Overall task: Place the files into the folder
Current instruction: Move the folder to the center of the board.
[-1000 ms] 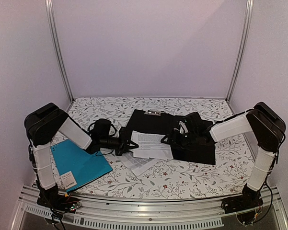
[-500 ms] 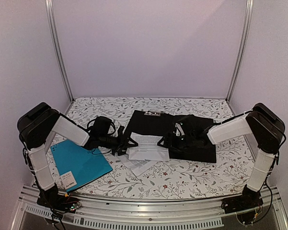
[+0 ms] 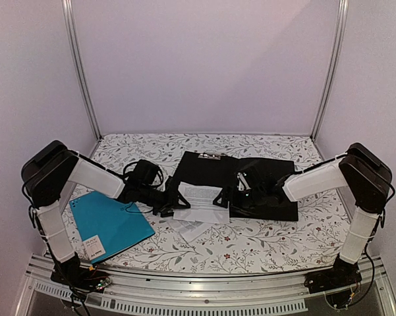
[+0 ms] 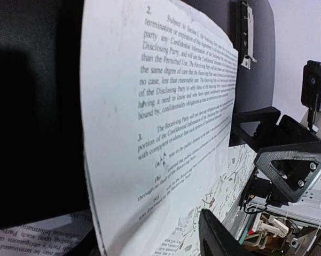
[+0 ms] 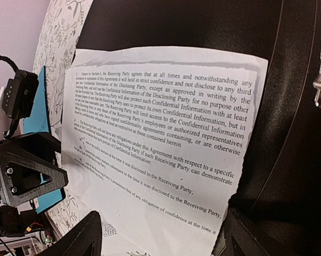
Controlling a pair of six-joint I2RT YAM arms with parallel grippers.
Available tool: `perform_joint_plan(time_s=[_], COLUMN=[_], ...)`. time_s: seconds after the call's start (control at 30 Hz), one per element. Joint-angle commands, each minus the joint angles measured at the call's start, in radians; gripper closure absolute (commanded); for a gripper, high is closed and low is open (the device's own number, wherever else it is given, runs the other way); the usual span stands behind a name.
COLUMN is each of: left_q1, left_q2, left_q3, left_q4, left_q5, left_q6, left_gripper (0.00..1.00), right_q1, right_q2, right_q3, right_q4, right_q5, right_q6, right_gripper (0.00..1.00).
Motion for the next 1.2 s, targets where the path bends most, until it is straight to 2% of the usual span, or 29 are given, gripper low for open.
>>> perform_joint_plan(time_s=[0.0, 0.17, 0.33, 0.43, 0.63, 0.77, 0.97, 1.17], left_q1=[-0.013, -0.011, -0.003, 0.017, 0.063, 0.105, 0.128, 0.129], left_q2=[-0.028, -0.046, -0.041, -0.030, 0.020, 0.083, 0.243, 0.388], left_q3=[0.018, 0.044, 0.104, 0.139, 0.248, 0.310, 0.473, 0.610], left_q4=[-0.060, -0.116, -0.176, -0.222, -0.316, -0.317, -0.339, -0.393], left_q5=[-0.023, -0.051, -0.070, -0.058, -0.015, 0.016, 0.027, 0.018], left_q6=[0.037, 0.084, 0.165, 0.200, 0.271, 0.274, 0.280, 0.280], left_gripper=[0.51, 0.62, 0.82, 0.99, 1.00, 1.00, 1.00, 1.00], right_q1=[0.011, 0.012, -0.014, -0.028, -0.070, -0.116, -0.149, -0.152], right_q2=[-0.002, -0.008, -0.031, -0.070, -0.168, -0.155, -0.015, 0.152], right_q3=[-0.006, 0.012, 0.052, 0.087, 0.238, 0.318, 0.478, 0.620], right_q4=[-0.071, -0.121, -0.227, -0.321, -0.599, -0.665, -0.690, -0.716], right_q5=[0.026, 0.061, 0.047, 0.053, 0.209, 0.309, 0.415, 0.480], right_q6=[0.012, -0.027, -0.104, -0.191, -0.436, -0.513, -0.574, -0.560], right_gripper=[0.22, 0.21, 0.20, 0.19, 0.15, 0.15, 0.15, 0.18])
